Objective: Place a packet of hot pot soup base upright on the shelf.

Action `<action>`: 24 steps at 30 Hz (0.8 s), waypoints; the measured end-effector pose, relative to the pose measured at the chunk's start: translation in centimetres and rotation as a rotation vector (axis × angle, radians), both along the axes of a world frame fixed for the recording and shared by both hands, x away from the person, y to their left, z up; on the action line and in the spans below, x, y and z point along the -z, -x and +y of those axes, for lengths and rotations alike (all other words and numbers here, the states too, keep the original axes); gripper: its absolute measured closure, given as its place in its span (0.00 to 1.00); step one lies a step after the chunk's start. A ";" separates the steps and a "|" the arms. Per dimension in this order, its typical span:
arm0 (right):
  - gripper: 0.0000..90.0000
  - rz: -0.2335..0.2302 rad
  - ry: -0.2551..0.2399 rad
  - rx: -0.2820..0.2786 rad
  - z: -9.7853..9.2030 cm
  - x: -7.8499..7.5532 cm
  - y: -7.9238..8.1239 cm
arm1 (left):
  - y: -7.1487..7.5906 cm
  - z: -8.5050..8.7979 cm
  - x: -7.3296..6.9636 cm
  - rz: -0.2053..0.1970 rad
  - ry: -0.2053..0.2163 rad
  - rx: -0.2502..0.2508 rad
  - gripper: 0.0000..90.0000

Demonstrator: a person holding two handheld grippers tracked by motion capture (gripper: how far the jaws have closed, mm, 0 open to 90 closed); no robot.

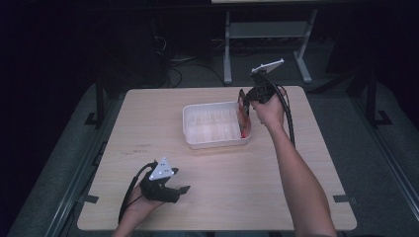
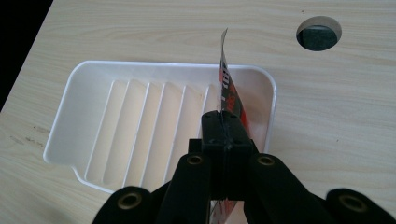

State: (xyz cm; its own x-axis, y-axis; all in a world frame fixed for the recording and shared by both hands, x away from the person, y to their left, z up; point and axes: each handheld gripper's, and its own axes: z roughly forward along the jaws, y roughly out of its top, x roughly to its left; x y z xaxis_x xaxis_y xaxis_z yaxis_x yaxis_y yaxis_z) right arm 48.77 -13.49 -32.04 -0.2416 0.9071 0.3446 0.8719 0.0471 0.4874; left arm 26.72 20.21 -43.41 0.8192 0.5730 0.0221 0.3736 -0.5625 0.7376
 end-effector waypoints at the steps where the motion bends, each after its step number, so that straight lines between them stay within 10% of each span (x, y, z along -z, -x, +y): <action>1: 0.99 0.000 0.000 -0.001 0.0 0.1 0.0 | 0.0 0.0 0.0 0.000 -0.001 0.001 0.30; 24: 0.95 0.026 0.014 0.001 -0.3 1.5 -0.3 | -0.1 0.0 0.0 -0.002 -0.004 0.004 0.30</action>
